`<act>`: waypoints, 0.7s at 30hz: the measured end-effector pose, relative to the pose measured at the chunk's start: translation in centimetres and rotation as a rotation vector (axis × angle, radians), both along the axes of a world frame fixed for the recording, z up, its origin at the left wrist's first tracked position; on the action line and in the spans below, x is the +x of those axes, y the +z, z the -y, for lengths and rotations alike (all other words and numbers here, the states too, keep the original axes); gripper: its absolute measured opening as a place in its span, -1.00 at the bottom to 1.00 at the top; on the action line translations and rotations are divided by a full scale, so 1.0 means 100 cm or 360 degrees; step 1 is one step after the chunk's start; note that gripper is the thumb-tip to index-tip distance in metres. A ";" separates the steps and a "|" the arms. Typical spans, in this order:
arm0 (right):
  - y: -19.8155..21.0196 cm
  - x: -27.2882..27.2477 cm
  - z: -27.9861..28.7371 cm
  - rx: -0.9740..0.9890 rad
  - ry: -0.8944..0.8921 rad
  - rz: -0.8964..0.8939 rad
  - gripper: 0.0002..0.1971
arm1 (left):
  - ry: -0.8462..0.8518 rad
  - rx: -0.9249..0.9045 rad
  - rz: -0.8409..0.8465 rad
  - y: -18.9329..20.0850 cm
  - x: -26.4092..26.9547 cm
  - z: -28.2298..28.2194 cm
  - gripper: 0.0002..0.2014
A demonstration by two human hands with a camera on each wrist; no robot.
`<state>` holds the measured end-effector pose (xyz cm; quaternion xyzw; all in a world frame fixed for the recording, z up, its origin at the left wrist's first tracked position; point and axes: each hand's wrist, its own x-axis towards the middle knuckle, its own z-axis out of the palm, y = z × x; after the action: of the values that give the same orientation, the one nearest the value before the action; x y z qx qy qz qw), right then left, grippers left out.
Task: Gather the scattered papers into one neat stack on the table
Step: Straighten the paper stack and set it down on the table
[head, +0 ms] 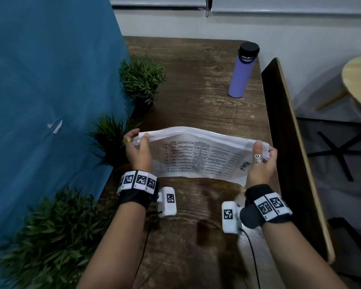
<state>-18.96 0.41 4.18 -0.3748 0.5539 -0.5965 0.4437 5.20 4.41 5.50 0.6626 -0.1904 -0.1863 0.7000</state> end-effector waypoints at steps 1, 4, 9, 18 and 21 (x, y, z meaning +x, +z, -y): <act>0.001 0.001 0.001 -0.0002 -0.0055 0.0029 -0.35 | -0.0015 -0.0003 0.0011 0.000 0.000 -0.002 -0.85; 0.000 0.003 0.004 -0.0016 -0.0142 0.0050 -0.43 | -0.0187 0.0042 0.0108 -0.003 0.005 -0.011 -0.75; 0.000 0.003 0.007 0.0006 -0.0219 0.0016 -0.68 | -0.0656 0.0274 0.0323 -0.021 0.018 -0.030 -0.34; 0.003 -0.004 0.007 -0.0172 -0.0322 0.0036 -0.74 | -0.0491 0.0494 0.0120 -0.037 0.017 -0.028 -0.57; 0.008 0.006 -0.001 -0.0265 -0.0509 -0.0089 -0.51 | -0.0475 0.0504 0.0144 -0.041 0.017 -0.030 -0.59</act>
<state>-18.33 0.49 4.97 -0.3340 0.5672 -0.6926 0.2950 6.86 7.37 1.42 0.7365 -0.2858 -0.2856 0.5426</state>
